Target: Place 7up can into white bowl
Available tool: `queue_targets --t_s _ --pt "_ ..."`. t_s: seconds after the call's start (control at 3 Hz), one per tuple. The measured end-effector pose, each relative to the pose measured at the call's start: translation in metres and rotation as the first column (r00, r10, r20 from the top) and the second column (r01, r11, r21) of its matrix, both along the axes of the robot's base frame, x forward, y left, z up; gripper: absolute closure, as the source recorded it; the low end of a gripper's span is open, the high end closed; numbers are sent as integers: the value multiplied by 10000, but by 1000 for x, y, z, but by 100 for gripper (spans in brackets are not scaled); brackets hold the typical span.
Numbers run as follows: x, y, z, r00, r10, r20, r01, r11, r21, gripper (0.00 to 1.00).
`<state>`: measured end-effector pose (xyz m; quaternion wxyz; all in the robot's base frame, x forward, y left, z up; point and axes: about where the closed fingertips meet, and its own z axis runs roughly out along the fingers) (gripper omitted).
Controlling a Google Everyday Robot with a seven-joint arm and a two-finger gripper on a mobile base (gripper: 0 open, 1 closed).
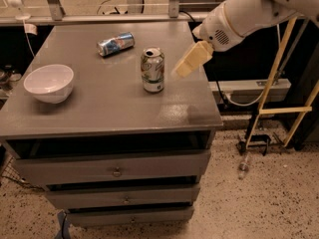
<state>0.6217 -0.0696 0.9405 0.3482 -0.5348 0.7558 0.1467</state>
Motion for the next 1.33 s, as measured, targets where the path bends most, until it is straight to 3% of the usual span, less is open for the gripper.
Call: queue_targets --t_s 0.33,0.67,1.33 --pt "15 27 -13 9995 211 -251 -182 9938 1092 0" --pt "24 50 -21 9979 508 -411 -427 9831 1782 0" --pt "30 84 -22 9941 988 -445 -882 9764 1974 0"
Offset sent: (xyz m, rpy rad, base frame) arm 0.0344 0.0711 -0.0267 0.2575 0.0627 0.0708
